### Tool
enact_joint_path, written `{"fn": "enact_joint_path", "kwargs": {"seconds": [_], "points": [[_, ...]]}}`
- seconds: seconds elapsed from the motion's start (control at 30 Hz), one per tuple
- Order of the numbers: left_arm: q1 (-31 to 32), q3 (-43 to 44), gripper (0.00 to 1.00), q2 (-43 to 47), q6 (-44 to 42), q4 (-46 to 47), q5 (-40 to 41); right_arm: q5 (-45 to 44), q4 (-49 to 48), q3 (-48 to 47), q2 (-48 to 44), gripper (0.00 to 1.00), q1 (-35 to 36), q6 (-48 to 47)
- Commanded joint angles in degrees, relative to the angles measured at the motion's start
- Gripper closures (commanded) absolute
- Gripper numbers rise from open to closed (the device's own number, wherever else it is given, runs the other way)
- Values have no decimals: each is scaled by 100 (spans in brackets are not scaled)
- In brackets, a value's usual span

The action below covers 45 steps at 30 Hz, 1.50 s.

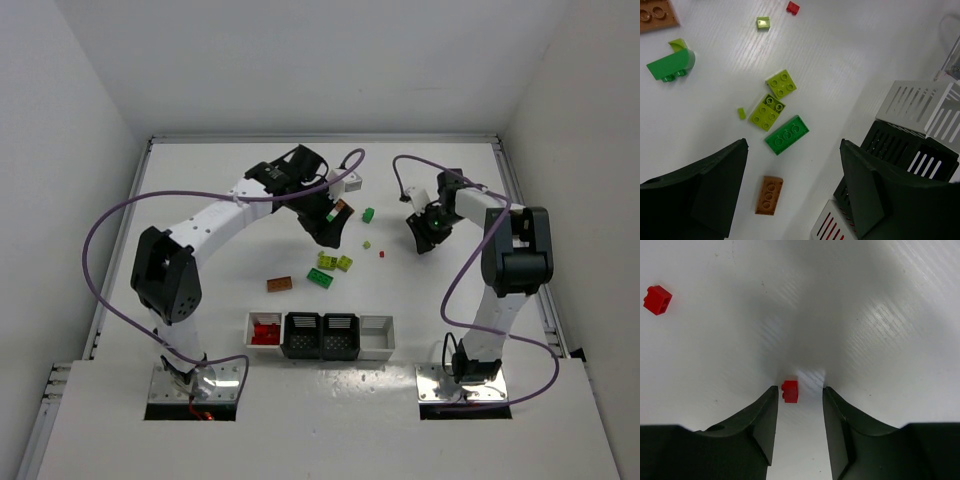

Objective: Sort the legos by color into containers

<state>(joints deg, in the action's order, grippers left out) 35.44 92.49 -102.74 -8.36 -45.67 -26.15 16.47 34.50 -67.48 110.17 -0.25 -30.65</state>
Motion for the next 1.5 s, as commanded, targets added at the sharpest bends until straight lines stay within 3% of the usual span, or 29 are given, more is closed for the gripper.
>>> {"fn": "enact_joint_path", "kwargs": {"seconds": [0.0,0.43,0.67,0.83,0.97,1.33,1.47], "points": [[51,41,20,26,-52,137,-127,-55,-198,-46,84,59,52,-221],[51,41,20,-132,1,137,-74,-214,-356,419,67,70,52,-389],[51,41,20,-185,1,190,-22,-267,-418,719,-56,86,52,-441],[112,-442,21,34,282,664,-22,-135,-348,851,-356,95,-1,-336],[323,-1056,21,237,414,1182,110,128,-225,851,-935,97,-1,41],[499,-943,21,-18,739,1587,339,366,-58,640,-1928,100,-54,1122],[639,-610,21,-553,739,1702,461,489,153,578,-2350,100,-168,1623]]}}
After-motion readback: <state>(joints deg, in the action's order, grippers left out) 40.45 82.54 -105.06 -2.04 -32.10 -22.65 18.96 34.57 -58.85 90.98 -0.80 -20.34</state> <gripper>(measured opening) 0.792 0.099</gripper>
